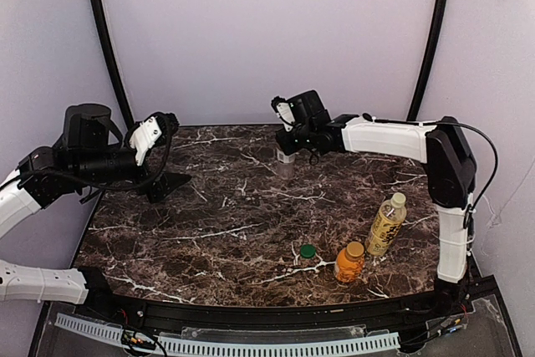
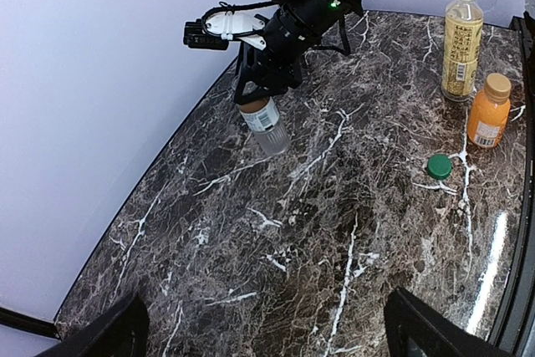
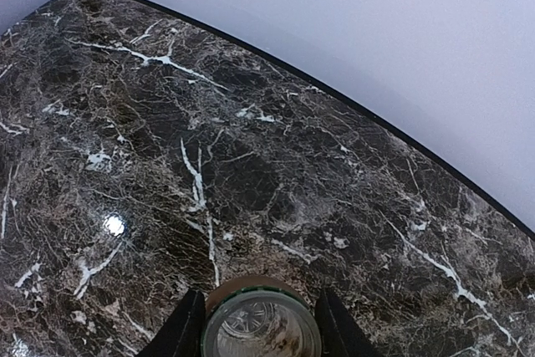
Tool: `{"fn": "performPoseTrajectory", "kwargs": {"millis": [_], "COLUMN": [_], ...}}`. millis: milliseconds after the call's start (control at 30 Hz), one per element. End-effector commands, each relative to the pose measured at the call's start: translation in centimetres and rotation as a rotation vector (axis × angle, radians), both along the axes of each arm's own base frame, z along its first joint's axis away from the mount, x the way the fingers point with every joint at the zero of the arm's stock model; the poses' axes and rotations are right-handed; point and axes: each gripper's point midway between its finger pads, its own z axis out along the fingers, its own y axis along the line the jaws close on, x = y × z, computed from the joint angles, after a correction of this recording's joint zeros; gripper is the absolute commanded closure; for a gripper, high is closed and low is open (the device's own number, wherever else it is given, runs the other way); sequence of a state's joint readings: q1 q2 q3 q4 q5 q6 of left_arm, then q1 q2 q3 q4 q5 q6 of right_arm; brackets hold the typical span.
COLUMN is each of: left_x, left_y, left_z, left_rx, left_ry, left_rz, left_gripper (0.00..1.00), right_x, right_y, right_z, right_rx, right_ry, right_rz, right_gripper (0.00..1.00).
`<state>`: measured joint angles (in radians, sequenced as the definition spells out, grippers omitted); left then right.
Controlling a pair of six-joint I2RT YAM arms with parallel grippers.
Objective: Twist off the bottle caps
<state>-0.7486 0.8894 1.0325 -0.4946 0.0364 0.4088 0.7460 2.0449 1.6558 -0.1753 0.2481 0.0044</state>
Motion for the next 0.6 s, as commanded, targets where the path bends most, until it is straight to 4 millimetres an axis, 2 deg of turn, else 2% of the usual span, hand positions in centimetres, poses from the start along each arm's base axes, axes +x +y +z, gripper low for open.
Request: {"fn": "performPoseTrajectory", "kwargs": {"millis": [0, 133, 167, 200, 300, 367, 400, 567], "left_x": [-0.1, 0.0, 0.0, 0.0, 0.0, -0.1, -0.1, -0.2], "left_y": [0.1, 0.0, 0.0, 0.0, -0.1, -0.1, -0.1, -0.1], "left_z": [-0.3, -0.4, -0.4, -0.4, -0.4, -0.4, -0.4, -0.5], "left_rx": [-0.001, 0.002, 0.003, 0.003, 0.002, 0.004, 0.003, 0.002], "left_ry": [-0.004, -0.004, -0.004, -0.004, -0.003, -0.003, -0.002, 0.000], "left_rz": [-0.009, -0.012, -0.013, -0.012, -0.015, -0.016, -0.015, -0.020], "left_gripper": [0.01, 0.01, 0.01, 0.01, 0.01, 0.01, 0.01, 0.01], "right_x": [0.7, 0.3, 0.3, 0.2, 0.2, 0.2, 0.3, 0.5], "right_y": [-0.3, -0.6, -0.7, -0.7, -0.6, -0.5, -0.4, -0.3], "right_z": [-0.7, -1.2, -1.3, -1.2, -0.8, -0.3, 0.2, 2.5], "right_rx": [-0.003, -0.008, -0.010, -0.010, -0.012, -0.009, -0.005, -0.014], "right_ry": [-0.006, 0.007, 0.009, 0.010, 0.010, 0.010, 0.006, -0.025], "right_rz": [-0.023, -0.027, -0.027, -0.027, -0.019, -0.012, -0.011, -0.001], "right_gripper": [1.00, 1.00, 0.95, 0.83, 0.35, 0.10, 0.02, 0.01]}}
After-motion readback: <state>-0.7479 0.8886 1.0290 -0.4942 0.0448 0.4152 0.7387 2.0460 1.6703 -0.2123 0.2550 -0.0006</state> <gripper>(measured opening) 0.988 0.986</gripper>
